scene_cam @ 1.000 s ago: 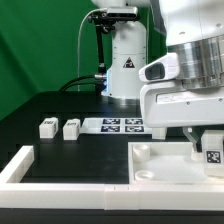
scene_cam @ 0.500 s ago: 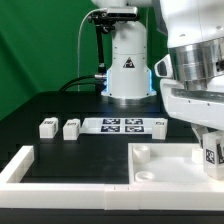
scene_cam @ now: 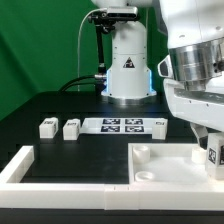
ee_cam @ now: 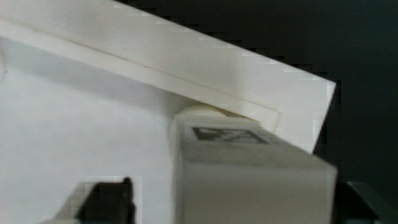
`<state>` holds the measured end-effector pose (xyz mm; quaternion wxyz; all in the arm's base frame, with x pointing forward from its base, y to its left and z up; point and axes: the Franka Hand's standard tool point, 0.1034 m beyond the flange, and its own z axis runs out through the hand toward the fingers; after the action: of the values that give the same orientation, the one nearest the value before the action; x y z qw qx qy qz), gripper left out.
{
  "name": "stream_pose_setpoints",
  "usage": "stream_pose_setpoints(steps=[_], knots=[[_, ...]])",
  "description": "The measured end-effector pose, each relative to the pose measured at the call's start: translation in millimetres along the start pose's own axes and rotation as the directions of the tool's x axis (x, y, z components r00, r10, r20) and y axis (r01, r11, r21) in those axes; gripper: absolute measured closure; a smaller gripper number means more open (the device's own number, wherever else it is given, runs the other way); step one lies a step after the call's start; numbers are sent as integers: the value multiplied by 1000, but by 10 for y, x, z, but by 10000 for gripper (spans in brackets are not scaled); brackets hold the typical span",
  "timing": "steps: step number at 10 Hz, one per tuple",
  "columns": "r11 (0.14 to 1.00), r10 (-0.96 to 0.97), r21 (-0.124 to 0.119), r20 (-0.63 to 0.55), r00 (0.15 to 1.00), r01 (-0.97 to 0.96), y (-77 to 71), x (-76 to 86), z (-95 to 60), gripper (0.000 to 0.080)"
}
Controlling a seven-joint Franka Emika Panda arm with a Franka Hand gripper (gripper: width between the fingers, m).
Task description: Assemble one leg
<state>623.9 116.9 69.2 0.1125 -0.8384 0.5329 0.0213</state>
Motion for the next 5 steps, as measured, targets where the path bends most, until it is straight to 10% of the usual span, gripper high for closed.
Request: stream_pose_setpoints(steps=[1,5], knots=[[992,-125,-2,0,992,125,-7,-23,2,176],[801,-599,-27,-4,801,598,-32,-66,22,151]])
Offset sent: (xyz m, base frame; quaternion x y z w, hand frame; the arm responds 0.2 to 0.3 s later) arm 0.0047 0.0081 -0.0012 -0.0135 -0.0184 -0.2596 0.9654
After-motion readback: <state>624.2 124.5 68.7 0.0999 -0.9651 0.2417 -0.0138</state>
